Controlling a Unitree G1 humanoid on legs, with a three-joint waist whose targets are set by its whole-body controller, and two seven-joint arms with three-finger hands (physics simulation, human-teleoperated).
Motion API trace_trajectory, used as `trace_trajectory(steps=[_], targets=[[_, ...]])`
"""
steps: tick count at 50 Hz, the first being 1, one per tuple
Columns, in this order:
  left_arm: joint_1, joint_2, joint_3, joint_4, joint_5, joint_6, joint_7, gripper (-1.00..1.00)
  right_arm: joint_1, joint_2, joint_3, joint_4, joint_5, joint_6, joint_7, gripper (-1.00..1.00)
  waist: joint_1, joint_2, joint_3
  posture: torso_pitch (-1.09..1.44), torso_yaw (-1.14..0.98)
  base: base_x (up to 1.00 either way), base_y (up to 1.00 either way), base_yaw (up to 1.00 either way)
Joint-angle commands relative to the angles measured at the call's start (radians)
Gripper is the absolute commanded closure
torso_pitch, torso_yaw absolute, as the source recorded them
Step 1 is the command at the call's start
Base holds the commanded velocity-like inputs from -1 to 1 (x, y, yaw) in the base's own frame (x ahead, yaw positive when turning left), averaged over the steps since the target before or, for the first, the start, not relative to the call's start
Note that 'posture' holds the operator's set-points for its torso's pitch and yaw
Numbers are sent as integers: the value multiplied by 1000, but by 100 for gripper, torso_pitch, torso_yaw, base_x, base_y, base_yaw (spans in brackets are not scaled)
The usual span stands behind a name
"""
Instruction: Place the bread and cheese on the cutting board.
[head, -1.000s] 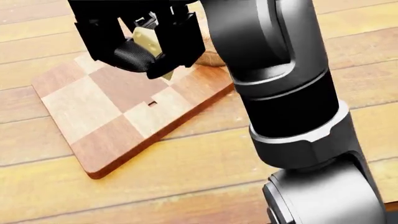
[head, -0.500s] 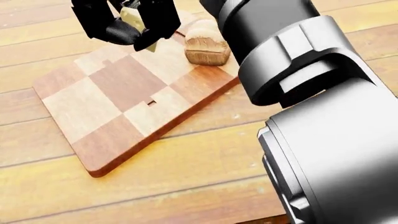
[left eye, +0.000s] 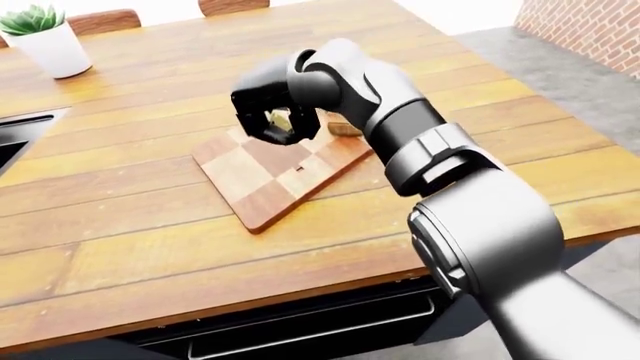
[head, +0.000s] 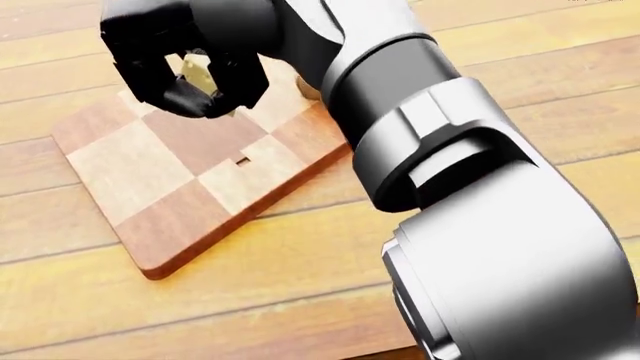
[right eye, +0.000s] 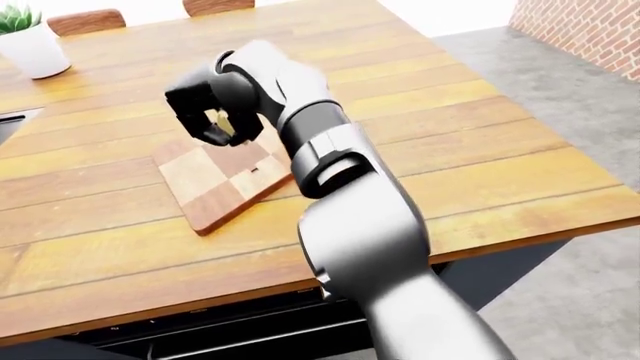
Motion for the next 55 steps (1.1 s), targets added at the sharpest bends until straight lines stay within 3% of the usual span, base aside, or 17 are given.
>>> trace_trajectory(steps=[1, 21, 44, 45, 47, 48, 49, 51, 55], targets=[[-12, 24, 19, -14, 2, -23, -2, -100, -29, -9, -10, -36, 0, 6, -36, 100, 0, 10, -25, 0, 0, 0, 0, 0], [-10, 20, 16, -24, -1, -22, 2, -100, 3, 9, -4, -24, -88, -19, -165, 100, 8, 2, -28, 0, 0, 0, 0, 0], [-3, 19, 29, -17, -2, -22, -8, -100, 41, 34, -9, -17, -116, 19, -207, 100, 10, 1, -29, 0, 0, 0, 0, 0], [-3, 18, 29, -17, -2, -22, -9, -100, 42, 34, -9, -18, -116, 18, -208, 95, 10, 1, -29, 0, 0, 0, 0, 0], [-2, 16, 28, -19, 0, -23, -8, -100, 43, 33, -8, -18, -119, 16, -207, 65, 10, 1, -29, 0, 0, 0, 0, 0], [-2, 15, 28, -20, 0, -23, -9, -100, 44, 33, -7, -18, -120, 15, -205, 36, 10, 1, -29, 0, 0, 0, 0, 0], [-1, 15, 28, -20, 0, -23, -9, -100, 45, 32, -6, -18, -121, 14, -205, -25, 10, 1, -30, 0, 0, 0, 0, 0], [1, 11, 29, -20, 2, -24, -11, -100, 46, 31, -6, -17, -123, 14, -204, -100, 10, 1, -30, 0, 0, 0, 0, 0], [2, 9, 30, -22, 2, -23, -12, -100, 46, 32, -6, -18, -125, 14, -205, -100, 10, 1, -31, 0, 0, 0, 0, 0]])
